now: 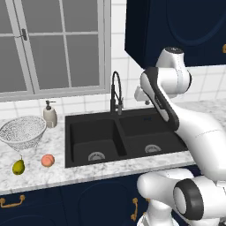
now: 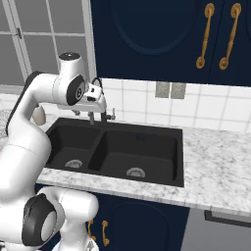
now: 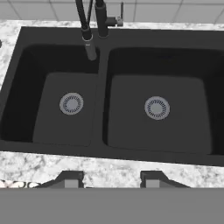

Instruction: Put the colander in the sink, put the pear, peach in the colander, and turn on the sink faucet and pour water over the colander.

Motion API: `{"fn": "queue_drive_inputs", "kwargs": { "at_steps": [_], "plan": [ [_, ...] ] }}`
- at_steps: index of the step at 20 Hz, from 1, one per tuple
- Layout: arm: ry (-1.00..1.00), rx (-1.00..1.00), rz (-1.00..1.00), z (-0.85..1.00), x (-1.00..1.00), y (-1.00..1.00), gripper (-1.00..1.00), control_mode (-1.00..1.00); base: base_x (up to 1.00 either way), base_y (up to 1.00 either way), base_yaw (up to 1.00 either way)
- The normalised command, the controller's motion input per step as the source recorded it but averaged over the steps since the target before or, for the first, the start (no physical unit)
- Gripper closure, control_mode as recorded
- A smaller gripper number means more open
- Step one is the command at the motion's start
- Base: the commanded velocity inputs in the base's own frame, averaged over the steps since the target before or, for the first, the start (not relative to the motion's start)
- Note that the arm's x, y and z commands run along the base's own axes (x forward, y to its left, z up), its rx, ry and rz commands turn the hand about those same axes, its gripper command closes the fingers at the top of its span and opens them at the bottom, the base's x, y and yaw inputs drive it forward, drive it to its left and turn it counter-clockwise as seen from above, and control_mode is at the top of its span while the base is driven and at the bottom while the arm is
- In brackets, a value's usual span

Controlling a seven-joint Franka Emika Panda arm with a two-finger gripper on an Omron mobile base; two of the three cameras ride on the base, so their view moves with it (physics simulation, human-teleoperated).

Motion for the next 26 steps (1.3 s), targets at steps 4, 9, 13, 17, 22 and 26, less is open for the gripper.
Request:
{"fn": "queue_drive_inputs", "kwargs": {
  "at_steps": [4, 9, 13, 17, 22, 26],
  "plan": [
    [0.0, 0.0, 0.0, 0.0, -0.31, 0.08, -1.0, -1.0, 0.0, 0.0, 0.0],
    [-0.02, -0.01, 0.06, 0.0, -0.74, 0.55, -1.0, -1.0, 0.0, 0.0, 0.0],
    [0.0, 0.0, 0.01, 0.0, -0.39, 0.93, -1.0, -1.0, 0.0, 0.0, 0.0],
    [0.01, 0.0, -0.03, -0.14, 0.0, 1.0, -1.0, -1.0, 0.0, 0.0, 0.0],
    [0.0, 0.0, -0.23, -0.46, 0.05, 1.0, -1.0, -1.0, 0.0, 0.0, 0.0],
    [0.0, 0.0, -0.35, -0.56, 0.28, 1.0, -1.0, -1.0, 0.0, 0.0, 0.0]
  ]
}}
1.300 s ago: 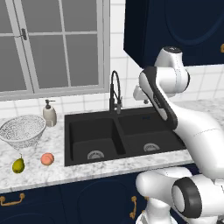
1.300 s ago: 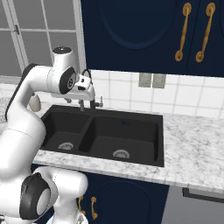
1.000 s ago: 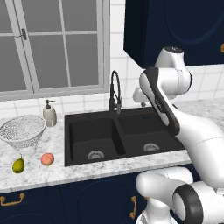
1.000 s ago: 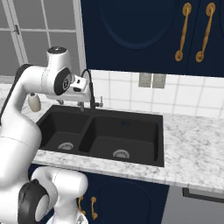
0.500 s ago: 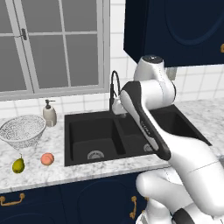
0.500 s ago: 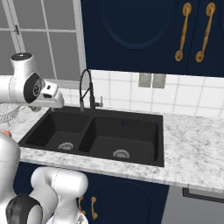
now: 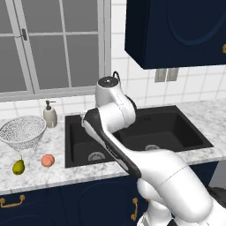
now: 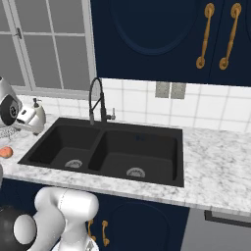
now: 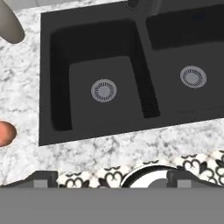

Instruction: Put the colander in the sink, put the pear, peach in the colander, and turn on the sink faucet and pour water over the colander.

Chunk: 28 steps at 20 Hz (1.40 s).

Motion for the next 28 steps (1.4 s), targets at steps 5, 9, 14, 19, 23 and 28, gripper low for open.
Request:
{"fn": "queue_drive_inputs", "kwargs": {
  "at_steps": [5, 9, 14, 19, 23, 28],
  "plan": [
    [-0.02, 0.0, -0.35, -0.38, 0.35, 1.0, -1.0, -1.0, 0.0, 0.0, 0.0],
    [-0.01, 0.01, -0.28, -0.14, 0.51, 1.0, -1.0, -1.0, 0.0, 0.0, 0.0],
    [0.02, 0.05, -0.19, -0.01, 0.44, 0.94, -1.0, -1.0, 0.0, 0.0, 0.0],
    [0.04, 0.13, -0.12, -0.01, 0.45, 0.64, -1.0, -1.0, 0.0, 0.0, 0.0],
    [0.08, 0.17, -0.02, -0.22, 0.57, 0.33, -1.0, -1.0, 0.0, 0.0, 0.0],
    [0.11, 0.15, 0.0, -0.32, 0.44, 0.31, -1.0, -1.0, 0.0, 0.0, 0.0]
  ]
}}
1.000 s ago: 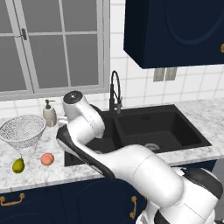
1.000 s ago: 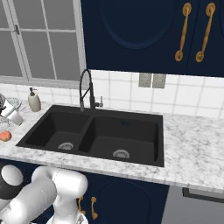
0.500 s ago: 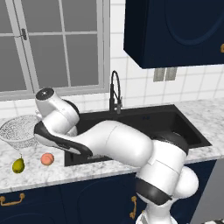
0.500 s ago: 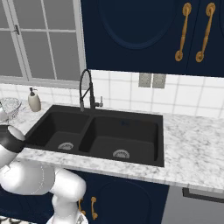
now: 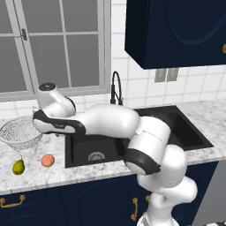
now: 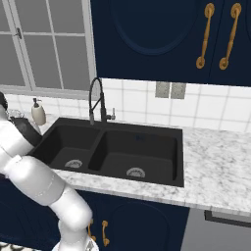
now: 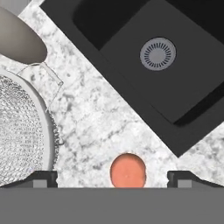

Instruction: Put the colander in the sink, put the pear, peach in the colander, and turn on the sink faucet and pour water over the colander.

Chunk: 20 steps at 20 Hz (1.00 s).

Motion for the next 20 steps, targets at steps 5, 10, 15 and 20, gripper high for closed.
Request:
{"fn": "queue_drive_inputs", "kwargs": {
  "at_steps": [5, 10, 15, 20],
  "plan": [
    [0.09, 0.07, 0.0, -0.15, 0.25, 0.16, -1.0, -1.0, 0.0, 0.0, 0.0],
    [0.09, 0.01, 0.0, -0.13, 0.28, 0.16, -1.0, -1.0, 0.0, 0.0, 0.0],
    [0.07, 0.02, 0.0, -0.25, 0.14, 0.22, -1.0, -1.0, 0.0, 0.0, 0.0],
    [0.02, 0.02, 0.0, -0.21, 0.07, 0.19, -1.0, -1.0, 0.0, 0.0, 0.0]
  ]
}}
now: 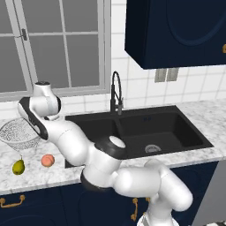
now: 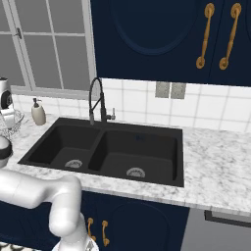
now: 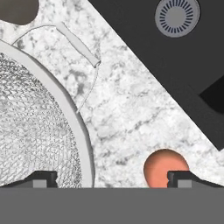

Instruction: Put the colander in the sink, put the pear, peach in the colander, and turn on the sink faucet and pour water over the colander.

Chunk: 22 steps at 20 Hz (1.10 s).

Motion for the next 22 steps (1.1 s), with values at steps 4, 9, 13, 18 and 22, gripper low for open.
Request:
{"fn": "queue_drive_inputs", "kwargs": {
  "at_steps": [4, 9, 13, 18, 22],
  "plan": [
    [0.0, 0.0, 0.0, -0.29, 0.0, 0.1, -1.0, -1.0, 0.0, 0.0, 0.0],
    [-0.02, 0.0, 0.0, -0.32, 0.07, 0.16, -1.0, -1.0, 0.0, 0.0, 0.0],
    [-0.06, 0.0, 0.0, -0.27, 0.26, 0.25, -1.0, -1.0, 0.0, 0.0, 0.0],
    [-0.06, 0.0, 0.0, -0.23, 0.25, 0.18, -1.0, -1.0, 0.0, 0.0, 0.0],
    [0.0, 0.0, -0.01, -0.23, 0.02, 0.15, 1.0, -1.0, 0.0, 0.0, 0.0]
  ]
}}
